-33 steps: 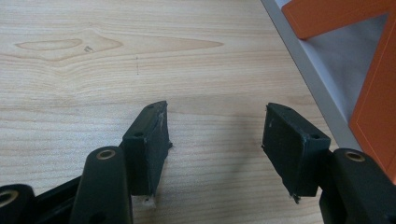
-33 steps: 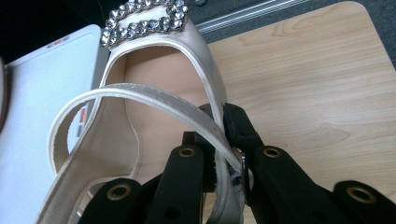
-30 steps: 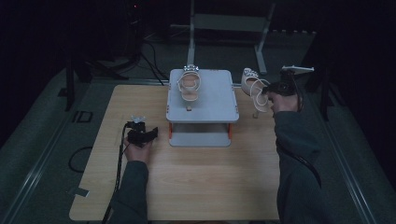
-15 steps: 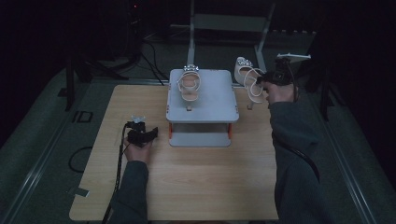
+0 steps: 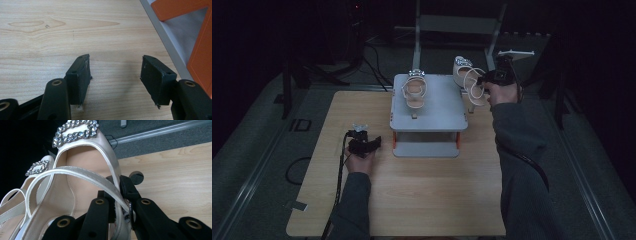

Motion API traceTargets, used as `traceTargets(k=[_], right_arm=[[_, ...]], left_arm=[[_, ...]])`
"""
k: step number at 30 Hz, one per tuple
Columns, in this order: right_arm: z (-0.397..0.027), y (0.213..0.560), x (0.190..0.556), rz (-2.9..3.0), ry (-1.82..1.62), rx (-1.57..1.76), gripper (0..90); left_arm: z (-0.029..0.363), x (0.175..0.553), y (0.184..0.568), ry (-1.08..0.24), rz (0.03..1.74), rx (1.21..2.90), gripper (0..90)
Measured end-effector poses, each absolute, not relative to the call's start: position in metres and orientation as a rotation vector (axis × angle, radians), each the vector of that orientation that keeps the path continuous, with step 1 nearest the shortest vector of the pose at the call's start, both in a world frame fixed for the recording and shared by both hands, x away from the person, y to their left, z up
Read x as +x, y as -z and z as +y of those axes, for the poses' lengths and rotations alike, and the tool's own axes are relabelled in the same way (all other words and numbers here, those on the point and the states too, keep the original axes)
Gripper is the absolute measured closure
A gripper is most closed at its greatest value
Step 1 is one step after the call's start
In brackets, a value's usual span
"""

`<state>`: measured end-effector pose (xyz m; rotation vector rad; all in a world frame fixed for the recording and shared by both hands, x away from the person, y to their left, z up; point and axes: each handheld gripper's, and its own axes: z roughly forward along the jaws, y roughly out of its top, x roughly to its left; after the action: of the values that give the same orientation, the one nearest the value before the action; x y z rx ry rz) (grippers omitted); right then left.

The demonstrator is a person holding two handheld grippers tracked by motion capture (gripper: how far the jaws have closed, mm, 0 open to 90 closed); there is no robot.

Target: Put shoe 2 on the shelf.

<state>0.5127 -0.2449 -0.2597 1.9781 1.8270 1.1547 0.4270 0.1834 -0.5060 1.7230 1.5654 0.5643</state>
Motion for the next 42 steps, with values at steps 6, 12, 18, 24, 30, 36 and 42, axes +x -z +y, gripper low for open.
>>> traceTargets(k=[6,12,18,24,30,36,42], right_arm=[[-0.237,0.260,0.515,1.842,-1.141,1.970,85.3],[-0.231,0.257,0.514,1.851,-1.132,1.956,85.3],[-0.224,0.254,0.515,1.865,-1.127,1.947,85.3],[-0.219,0.253,0.515,1.868,-1.117,1.945,85.3],[-0.214,0.255,0.516,1.870,-1.113,1.947,85.3],[-0.207,0.258,0.517,1.878,-1.108,1.951,85.3],[-0.193,0.263,0.519,1.902,-1.100,1.951,85.4]], left_arm=[[0.184,0.427,0.506,-0.563,1.566,1.723,41.2],[0.183,0.427,0.506,-0.563,1.566,1.722,41.2],[0.183,0.427,0.506,-0.563,1.566,1.722,41.2],[0.184,0.427,0.506,-0.562,1.567,1.720,41.2],[0.184,0.427,0.506,-0.561,1.566,1.719,41.2],[0.184,0.427,0.506,-0.561,1.566,1.719,41.2],[0.184,0.427,0.506,-0.561,1.567,1.719,41.2]])
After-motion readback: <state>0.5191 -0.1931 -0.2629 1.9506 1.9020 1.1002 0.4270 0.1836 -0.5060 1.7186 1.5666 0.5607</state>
